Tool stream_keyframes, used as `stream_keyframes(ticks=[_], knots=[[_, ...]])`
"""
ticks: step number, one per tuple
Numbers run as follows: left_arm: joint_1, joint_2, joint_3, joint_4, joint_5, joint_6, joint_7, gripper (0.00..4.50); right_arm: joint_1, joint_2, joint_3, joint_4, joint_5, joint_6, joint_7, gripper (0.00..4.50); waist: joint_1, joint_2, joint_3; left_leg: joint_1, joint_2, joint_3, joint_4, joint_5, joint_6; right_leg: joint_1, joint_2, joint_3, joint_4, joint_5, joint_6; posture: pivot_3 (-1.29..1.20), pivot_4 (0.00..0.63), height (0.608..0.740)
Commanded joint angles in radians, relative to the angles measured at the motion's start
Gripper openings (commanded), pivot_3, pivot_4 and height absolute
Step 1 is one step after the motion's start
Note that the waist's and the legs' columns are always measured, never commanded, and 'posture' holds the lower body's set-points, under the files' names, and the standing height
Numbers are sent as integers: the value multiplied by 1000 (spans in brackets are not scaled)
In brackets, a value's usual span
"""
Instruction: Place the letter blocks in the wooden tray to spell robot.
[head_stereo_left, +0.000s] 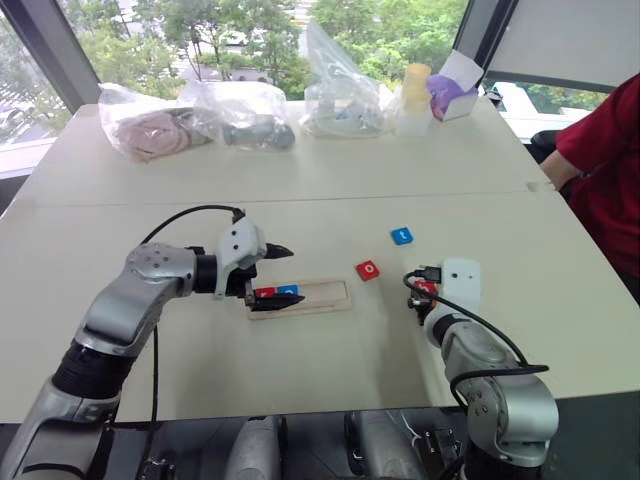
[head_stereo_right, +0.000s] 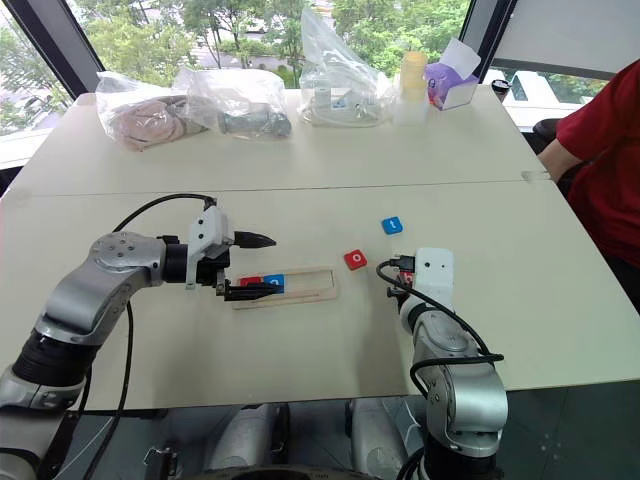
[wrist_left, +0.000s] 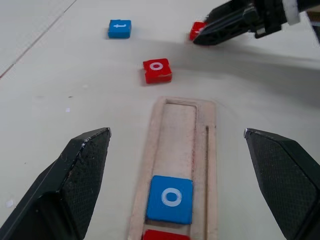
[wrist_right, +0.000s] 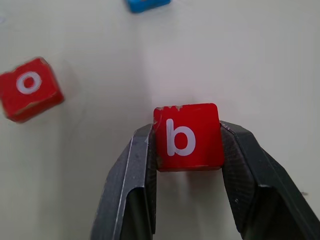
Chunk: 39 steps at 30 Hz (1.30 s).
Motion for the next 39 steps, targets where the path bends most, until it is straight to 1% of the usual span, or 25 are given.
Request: stream_keyframes(ticks=[1, 3, 4, 6, 8, 9, 11, 13, 15, 17, 18, 20, 22, 26, 28, 33, 37, 39], knots=[[-12, -1, -2, -6, 9, -27, -7, 4500, -6, 25, -9, 20, 20, 7, 11, 2223, 0, 0, 0, 0, 0, 0, 0, 0, 0, 0, 0, 0, 0, 0, 0, 0, 150, 740], [-4, 2, 6, -12, 6, -23, -3, 4500, -13, 8, 0, 13, 14, 8, 10, 3061, 0, 0, 0, 0, 0, 0, 0, 0, 0, 0, 0, 0, 0, 0, 0, 0, 150, 740], [-1, 4, 9, -13, 6, -23, -2, 4500, -15, 0, 2, 8, 11, 7, 9, 3610, 0, 0, 0, 0, 0, 0, 0, 0, 0, 0, 0, 0, 0, 0, 0, 0, 150, 740], [-5, 26, 35, -21, -7, -7, -6, 4500, -48, -46, -10, -18, 13, -3, 27, 4448, 0, 0, 0, 0, 0, 0, 0, 0, 0, 0, -1, 0, 0, 0, 0, 0, 150, 740], [-28, 49, 75, -34, -45, 34, -12, 4500, -107, -121, -30, -35, 18, -31, 63, 4448, 0, 0, 0, 0, 0, 0, 0, 0, 0, 0, -1, 0, -1, 0, 0, 0, 150, 740], [-39, 65, 89, -44, -63, 54, -21, 4500, -137, -168, -37, -37, 37, -42, 105, 4448, -1, 0, 1, -1, 0, 0, 1, 0, 0, 0, -1, 0, -1, 0, 0, 0, 150, 740], [-44, 120, 101, -78, -99, 87, -74, 4500, -189, -283, -77, -21, 144, -93, 280, 4448, -2, 0, 1, -1, 0, 0, 1, 0, 0, 0, -2, 0, -1, 0, 0, 0, 150, 740], [-43, 151, 102, -98, -126, 108, -108, 4500, -194, -381, -93, 10, 201, -161, 401, 4448, -1, 0, 1, -1, 0, 0, 0, 0, 0, 0, -1, 0, -2, 0, 1, 0, 150, 740], [-50, 172, 102, -127, -174, 144, -148, 4500, -135, -537, -99, 81, 256, -309, 616, 4448, 2, 0, 1, 1, 0, 0, -2, -1, 1, 2, -1, -1, -2, -1, 2, 0, 150, 740], [-65, 194, 87, -157, -189, 156, -189, 4500, -76, -700, -93, 219, 266, -473, 816, 4448, 12, -1, 1, 0, -1, 0, -2, -1, 2, 4, -1, -3, -4, -2, 3, 0, 150, 740], [-79, 198, 81, -166, -188, 159, -195, 4500, -62, -767, -77, 301, 249, -534, 873, 4448, 14, -1, 2, -1, -1, 0, -2, -2, 3, 4, -1, -3, -5, -2, 4, 0, 150, 740], [-115, 182, 83, -173, -202, 180, -180, 4500, -46, -846, -70, 450, 252, -698, 1002, 4448, 22, -1, 2, -1, -2, 2, 0, -2, 3, 4, -2, -2, -6, -2, 4, 0, 150, 740], [-125, 176, 87, -180, -216, 197, -170, 4500, -37, -885, -67, 548, 265, -832, 1105, 4448, 24, -1, 2, 0, -3, 3, 1, -2, 3, 5, -2, -2, -7, -3, 3, 0, 150, 740], [-92, 202, 98, -194, -216, 204, -167, 4500, -44, -929, -22, 684, 224, -1011, 1206, 4448, 17, -1, 2, 2, -2, 3, 1, -2, 3, 6, 0, -1, -5, -2, 4, 0, 150, 740], [-84, 220, 104, -188, -203, 201, -160, 4500, -61, -926, 2, 732, 208, -1071, 1224, 4448, 19, -1, 2, 2, -2, 3, 1, -2, 3, 6, 0, -1, -4, -2, 4, 0, 150, 740], [-58, 256, 123, -168, -193, 199, -143, 4500, -113, -891, 43, 819, 197, -1154, 1236, 4448, 22, -1, 2, 2, -1, 3, 2, -2, 3, 6, 0, -1, -4, -2, 4, 0, 150, 740], [-24, 276, 134, -156, -190, 191, -143, 4500, -142, -877, 81, 883, 157, -1224, 1235, 4448, 26, -1, 2, 2, -1, 3, 2, -2, 3, 6, -1, -1, -4, -2, 4, 0, 150, 740], [-2, 292, 135, -143, -171, 176, -144, 4500, -155, -874, 93, 914, 161, -1239, 1253, 3942, 26, -1, 2, 1, -2, 3, 2, -2, 3, 6, -1, -1, -4, -2, 4, 0, 150, 740]])
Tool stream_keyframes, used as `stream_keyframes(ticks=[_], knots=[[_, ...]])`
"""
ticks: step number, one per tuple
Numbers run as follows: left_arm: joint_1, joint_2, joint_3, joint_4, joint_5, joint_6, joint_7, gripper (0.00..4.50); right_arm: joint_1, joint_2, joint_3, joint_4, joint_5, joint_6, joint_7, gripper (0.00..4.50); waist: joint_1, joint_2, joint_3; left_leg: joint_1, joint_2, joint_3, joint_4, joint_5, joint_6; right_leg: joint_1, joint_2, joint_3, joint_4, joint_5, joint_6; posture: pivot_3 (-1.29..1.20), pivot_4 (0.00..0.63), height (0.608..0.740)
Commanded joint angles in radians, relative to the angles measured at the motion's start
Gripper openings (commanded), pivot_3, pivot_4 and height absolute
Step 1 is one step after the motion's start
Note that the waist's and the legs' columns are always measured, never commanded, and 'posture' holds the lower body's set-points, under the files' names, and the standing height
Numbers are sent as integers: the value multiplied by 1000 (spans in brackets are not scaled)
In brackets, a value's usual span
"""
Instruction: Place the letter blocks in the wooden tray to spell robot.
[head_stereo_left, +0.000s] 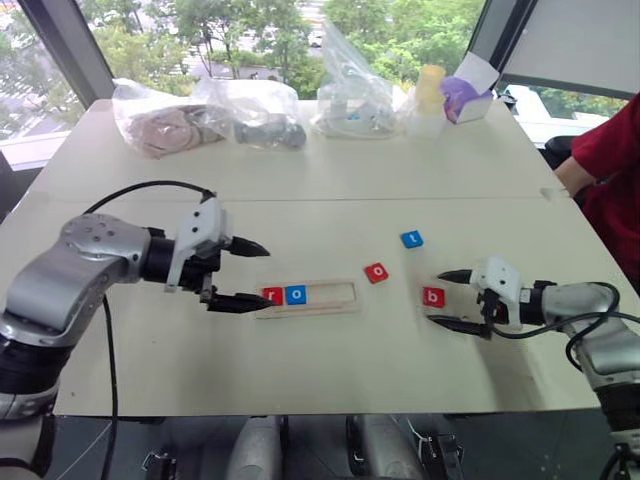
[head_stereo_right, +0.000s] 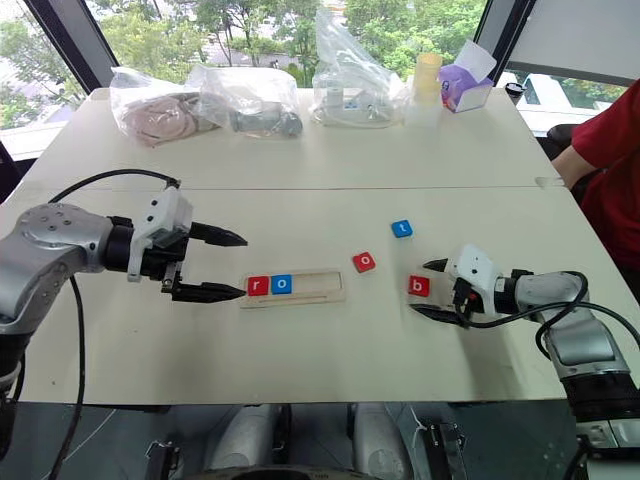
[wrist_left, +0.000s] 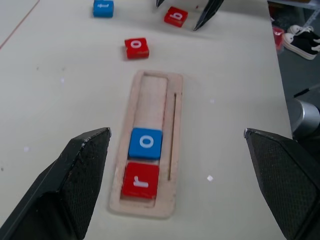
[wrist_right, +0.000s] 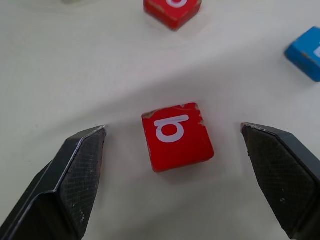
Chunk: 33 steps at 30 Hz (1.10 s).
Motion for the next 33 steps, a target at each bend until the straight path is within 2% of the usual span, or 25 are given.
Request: stream_keyframes(ticks=[1, 2, 6, 9, 10, 12, 16, 18, 22, 27, 33], knots=[[24, 36, 31, 11, 32, -37, 0, 4500, -21, 0, 10, 37, -2, -36, 28, 3610, 0, 0, 0, 0, 0, 0, 0, 0, 0, 0, 0, 0, 0, 0, 0, 0, 150, 740], [30, 43, 31, 14, 40, -45, -1, 4500, -21, -2, 14, 39, 1, -39, 38, 3221, 0, 0, 0, 0, 0, 0, 0, 0, 0, 0, 0, 0, 0, 0, 0, 0, 150, 740], [39, 50, 49, 16, 34, -46, 5, 4500, -30, -5, 21, 41, -5, -36, 43, 1138, 1, 0, 0, 0, 0, 0, 1, 0, 0, 1, 0, 0, 0, 0, 0, 0, 150, 740], [51, 56, 64, 16, 31, -44, 8, 4500, -58, -2, 23, 16, 3, 19, 34, 1149, -2, 0, 0, 0, 1, 0, 1, 0, 0, 1, 0, 0, 0, 0, -1, 0, 150, 740], [58, 60, 71, 19, 32, -46, 8, 4500, -79, 4, 23, -27, 43, 91, 44, 1149, -3, 0, 0, 1, 1, 0, 1, 0, 0, 1, 0, 0, 0, 0, -1, 0, 150, 740], [57, 57, 127, 39, -9, -5, 22, 4500, -156, 46, 40, -122, 138, 253, 52, 1149, -7, 0, 0, 1, 1, -1, 1, 0, 0, 0, 0, 0, 2, 0, -1, 0, 150, 740], [112, 107, 167, 33, 0, -6, 8, 4500, -299, 136, 113, -159, 162, 369, 53, 1149, -25, 1, 0, 1, 2, -3, 1, 0, -1, -1, 1, 0, 4, 1, -2, 0, 150, 740], [158, 120, 187, 10, -9, -3, 9, 4500, -362, 194, 156, -131, 143, 370, 41, 1149, -26, 1, 0, 2, 2, -3, -1, 0, -1, -1, 1, 0, 4, 1, -2, 0, 150, 740], [237, 113, 225, -38, -24, 4, 41, 4500, -454, 293, 300, -18, -5, 271, 4, 1149, -21, 1, 0, -1, 2, -3, -1, 0, -1, -3, -1, 0, 3, 1, -1, 0, 150, 740], [289, 92, 251, -91, -44, 23, 97, 4500, -492, 340, 398, 55, -92, 195, 22, 1149, -4, 1, 0, -1, 1, -2, 0, 0, -1, -4, -3, 0, 3, 1, -1, 0, 150, 740], [345, 94, 277, -101, -30, 20, 137, 4500, -498, 360, 434, 54, -135, 173, 28, 1149, -2, 1, 0, -1, 1, -2, 0, 0, -1, -3, -3, 0, 3, 1, -1, 0, 150, 740]])
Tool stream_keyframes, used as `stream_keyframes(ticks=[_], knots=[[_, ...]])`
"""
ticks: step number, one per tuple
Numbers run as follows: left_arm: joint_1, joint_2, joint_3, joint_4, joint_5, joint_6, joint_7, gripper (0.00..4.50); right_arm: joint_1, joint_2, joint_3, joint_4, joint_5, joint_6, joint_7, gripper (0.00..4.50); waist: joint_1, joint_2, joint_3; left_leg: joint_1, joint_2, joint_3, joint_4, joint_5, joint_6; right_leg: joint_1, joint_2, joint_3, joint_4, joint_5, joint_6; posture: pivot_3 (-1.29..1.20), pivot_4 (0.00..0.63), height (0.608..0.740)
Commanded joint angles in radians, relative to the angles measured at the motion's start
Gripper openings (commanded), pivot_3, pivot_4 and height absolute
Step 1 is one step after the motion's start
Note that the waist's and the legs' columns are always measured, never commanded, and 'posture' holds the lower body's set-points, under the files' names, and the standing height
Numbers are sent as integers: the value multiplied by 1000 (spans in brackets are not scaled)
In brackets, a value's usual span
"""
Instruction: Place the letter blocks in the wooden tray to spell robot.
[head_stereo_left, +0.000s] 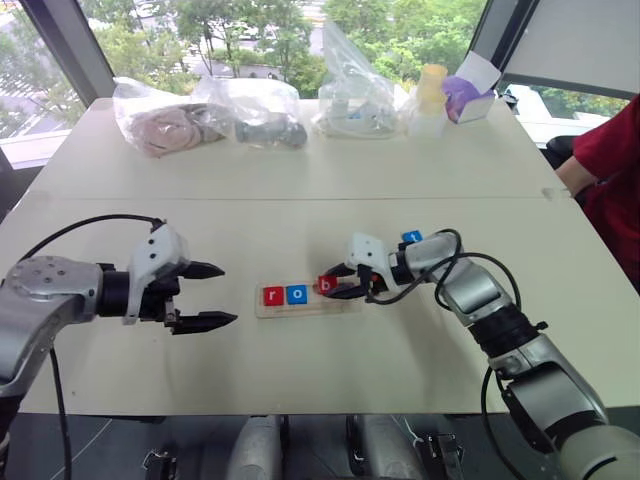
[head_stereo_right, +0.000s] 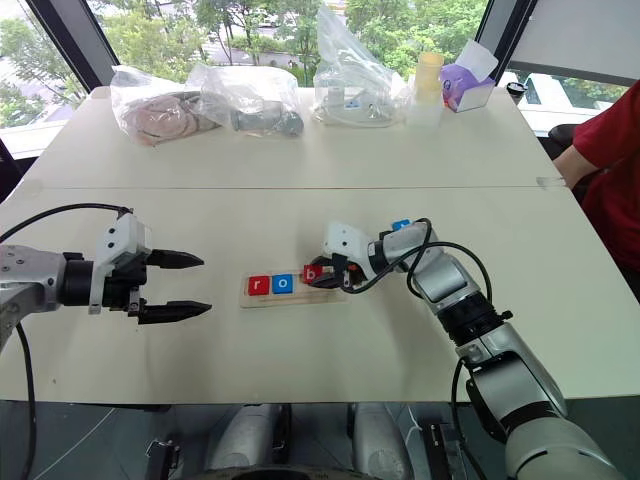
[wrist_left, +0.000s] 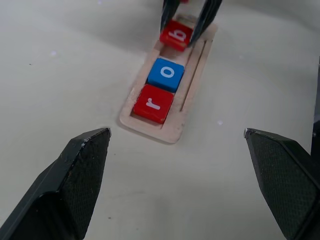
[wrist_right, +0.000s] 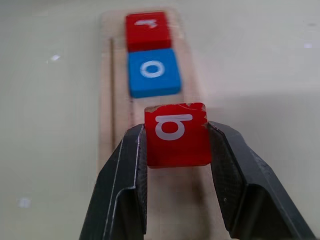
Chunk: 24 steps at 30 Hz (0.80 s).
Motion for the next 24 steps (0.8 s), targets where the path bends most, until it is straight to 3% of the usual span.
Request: stream_keyframes(ticks=[1, 24], knots=[[38, 15, 47, -7, 19, -17, 19, 4500, -22, 17, 1, -20, -17, -14, -1, 1149, -1, 0, 0, 0, 0, 0, 0, 0, 0, 0, 0, 0, 0, 0, 0, 0, 150, 740], [65, -26, 27, -14, 26, -22, 87, 4500, -14, 109, 26, 3, -75, -17, -22, 1149, -2, 0, 0, 1, 0, 0, 0, 0, 0, 0, 1, 0, 1, 0, 0, 0, 150, 740]])
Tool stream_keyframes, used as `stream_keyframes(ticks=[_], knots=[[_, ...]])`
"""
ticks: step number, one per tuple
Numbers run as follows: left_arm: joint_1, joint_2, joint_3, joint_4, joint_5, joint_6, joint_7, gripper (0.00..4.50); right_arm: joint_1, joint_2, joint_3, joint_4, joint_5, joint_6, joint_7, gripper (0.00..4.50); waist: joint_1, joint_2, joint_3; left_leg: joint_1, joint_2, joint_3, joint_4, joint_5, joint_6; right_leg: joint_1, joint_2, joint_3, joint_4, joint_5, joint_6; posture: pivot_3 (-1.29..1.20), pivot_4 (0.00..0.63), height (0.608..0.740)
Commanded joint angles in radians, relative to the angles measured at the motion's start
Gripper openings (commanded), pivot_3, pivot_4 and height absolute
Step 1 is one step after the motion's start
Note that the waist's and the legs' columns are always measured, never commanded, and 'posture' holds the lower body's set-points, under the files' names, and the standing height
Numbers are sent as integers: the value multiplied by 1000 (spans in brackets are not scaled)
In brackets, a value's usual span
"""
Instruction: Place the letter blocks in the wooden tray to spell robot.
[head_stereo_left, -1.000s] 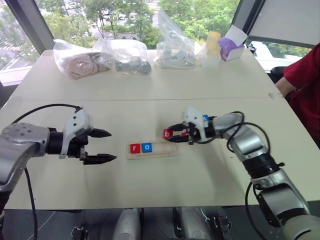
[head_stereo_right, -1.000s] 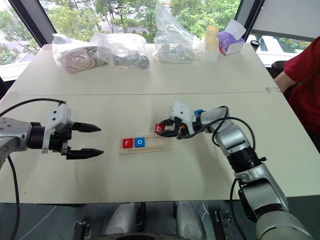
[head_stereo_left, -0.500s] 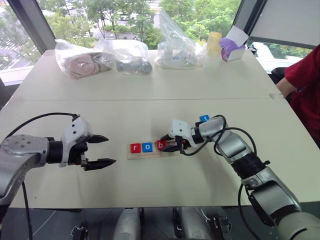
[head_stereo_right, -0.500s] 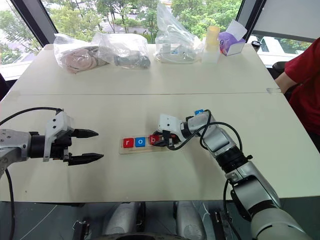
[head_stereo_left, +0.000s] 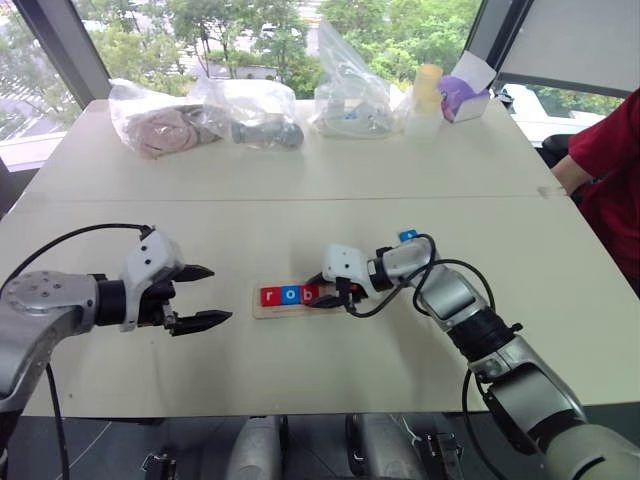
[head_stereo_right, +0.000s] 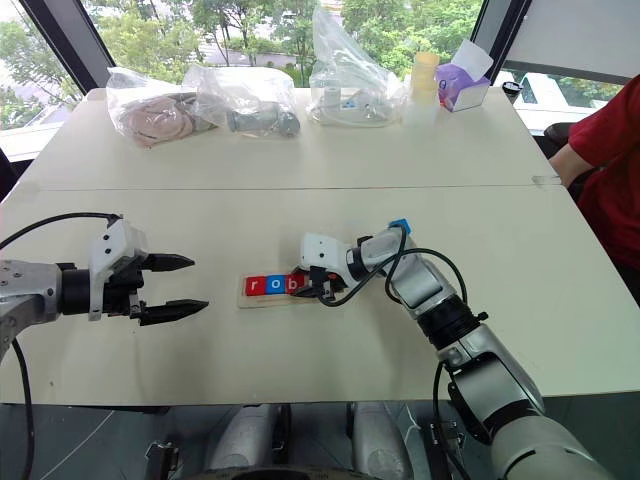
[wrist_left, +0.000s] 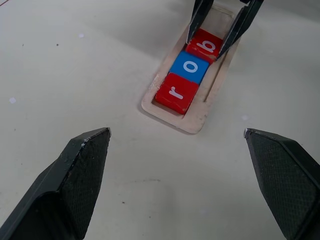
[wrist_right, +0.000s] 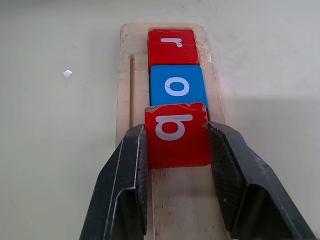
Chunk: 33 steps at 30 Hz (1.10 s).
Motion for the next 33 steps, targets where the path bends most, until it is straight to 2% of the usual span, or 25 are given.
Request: stream_keyframes(ticks=[1, 10, 15, 20, 23, 27, 30, 33], knots=[[-3, -4, -2, -17, 3, -15, 5, 4500, -13, 5, 2, -1, -9, -9, -1, 1149, 1, 0, 0, 0, 0, 0, 0, 0, 0, 0, 0, 0, 0, 0, 0, 0, 150, 740], [-18, -14, -27, -19, 7, -17, 13, 4500, -3, -1, 1, -1, -14, -13, 8, 1149, 1, 0, 0, 0, 0, 0, 0, 0, 0, 0, 0, 0, 0, 0, 0, 0, 150, 740], [-10, 2, -19, -19, 8, -20, -3, 4500, -1, 3, -54, -38, 9, 16, -38, 3670, 1, 0, 0, 0, 0, 0, 0, 0, 0, 0, 0, 0, 0, 0, 0, 0, 150, 740], [4, -12, -11, -56, -23, 2, 3, 4500, 57, -18, -161, -201, 91, 110, -90, 3670, 3, 0, 0, 0, 0, 0, 0, 0, 0, 0, -1, 0, 0, 0, 0, 0, 150, 740], [-3, -30, -16, -81, -40, 12, 17, 4500, 129, -36, -257, -360, 151, 253, -166, 3670, 7, 0, 0, 0, 0, -1, 0, 0, 0, 0, -1, 0, 0, 0, 0, 0, 150, 740], [-77, -97, -37, -120, -111, 49, 60, 4500, 279, -50, -411, -523, 122, 420, -391, 3670, 11, 0, 0, 0, 0, -1, 0, 0, 0, 1, -2, 0, -1, 0, 0, 0, 150, 740], [-142, -140, -85, -124, -101, 43, 86, 4500, 356, -2, -445, -588, 90, 421, -542, 3670, 7, -1, -1, 0, -1, -1, 1, 0, -1, 2, -2, 0, -1, -1, -1, 0, 150, 740], [-243, -244, -158, -102, -63, -8, 137, 4500, 447, 69, -433, -668, 66, 464, -669, 3670, 2, 0, -1, 1, -2, 0, 1, 1, -1, 2, 0, 1, 0, 0, 0, 0, 150, 740]])
